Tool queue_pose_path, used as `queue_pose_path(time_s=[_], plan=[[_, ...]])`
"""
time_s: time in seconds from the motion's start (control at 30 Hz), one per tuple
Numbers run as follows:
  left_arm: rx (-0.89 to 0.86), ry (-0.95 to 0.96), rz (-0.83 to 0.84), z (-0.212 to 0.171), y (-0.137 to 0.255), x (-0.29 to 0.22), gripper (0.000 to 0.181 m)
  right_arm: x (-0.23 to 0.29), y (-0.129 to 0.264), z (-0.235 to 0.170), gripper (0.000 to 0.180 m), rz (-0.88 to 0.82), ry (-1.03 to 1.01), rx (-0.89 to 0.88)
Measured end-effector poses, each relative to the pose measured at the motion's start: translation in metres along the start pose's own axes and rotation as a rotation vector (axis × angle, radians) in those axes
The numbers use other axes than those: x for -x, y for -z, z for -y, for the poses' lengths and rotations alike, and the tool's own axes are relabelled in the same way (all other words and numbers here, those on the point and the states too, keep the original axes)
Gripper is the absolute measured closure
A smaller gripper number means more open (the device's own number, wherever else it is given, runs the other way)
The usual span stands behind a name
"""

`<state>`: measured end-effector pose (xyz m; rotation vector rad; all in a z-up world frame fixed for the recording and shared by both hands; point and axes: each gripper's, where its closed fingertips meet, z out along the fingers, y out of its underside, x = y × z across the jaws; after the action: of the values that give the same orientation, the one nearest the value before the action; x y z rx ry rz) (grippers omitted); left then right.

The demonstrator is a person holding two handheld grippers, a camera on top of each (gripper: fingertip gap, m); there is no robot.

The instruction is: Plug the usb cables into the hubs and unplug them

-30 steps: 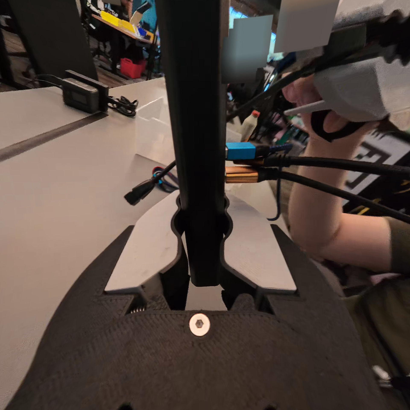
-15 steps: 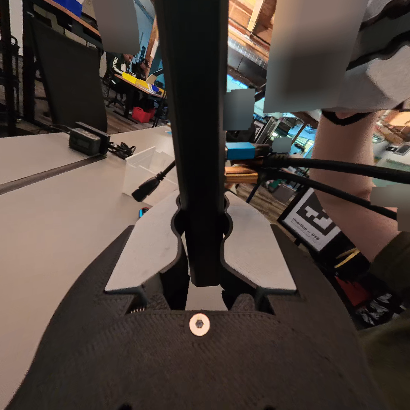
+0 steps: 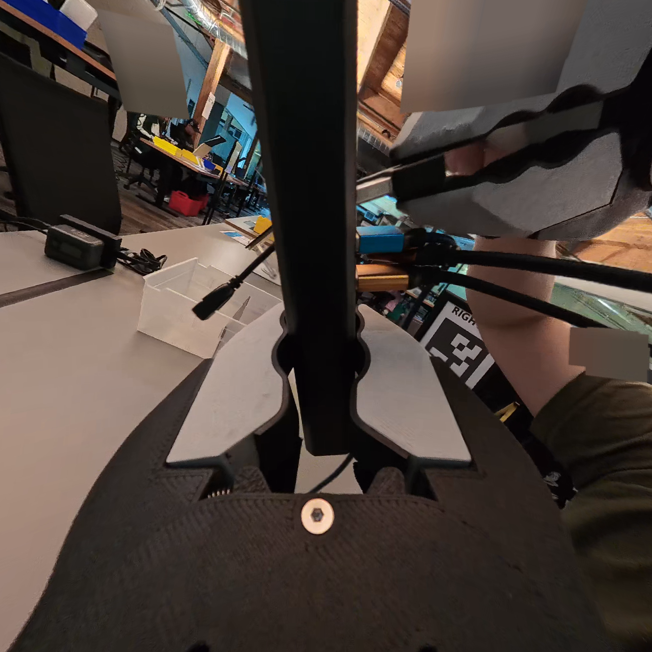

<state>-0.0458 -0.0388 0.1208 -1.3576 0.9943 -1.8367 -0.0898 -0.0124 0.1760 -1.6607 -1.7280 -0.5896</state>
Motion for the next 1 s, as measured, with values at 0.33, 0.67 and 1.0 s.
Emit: queue_pose_path(time_s=[0.33, 0.67, 1.0], plan=[[-0.003, -0.019, 0.015, 0.0022, 0.0013, -0.0037, 0.152, -0.0004, 0.0016, -0.0003, 0.171, -0.064, 0.131, 0.095], [0.015, -0.133, 0.125, 0.0023, 0.0027, 0.0011, 0.152, 0.0017, 0.005, -0.0016, 0.171, -0.114, 0.171, 0.165], [0.036, -0.126, 0.111, -0.0027, -0.0013, -0.0024, 0.152, 0.0075, 0.0062, -0.0038, 0.17, -0.01, 0.17, 0.132]])
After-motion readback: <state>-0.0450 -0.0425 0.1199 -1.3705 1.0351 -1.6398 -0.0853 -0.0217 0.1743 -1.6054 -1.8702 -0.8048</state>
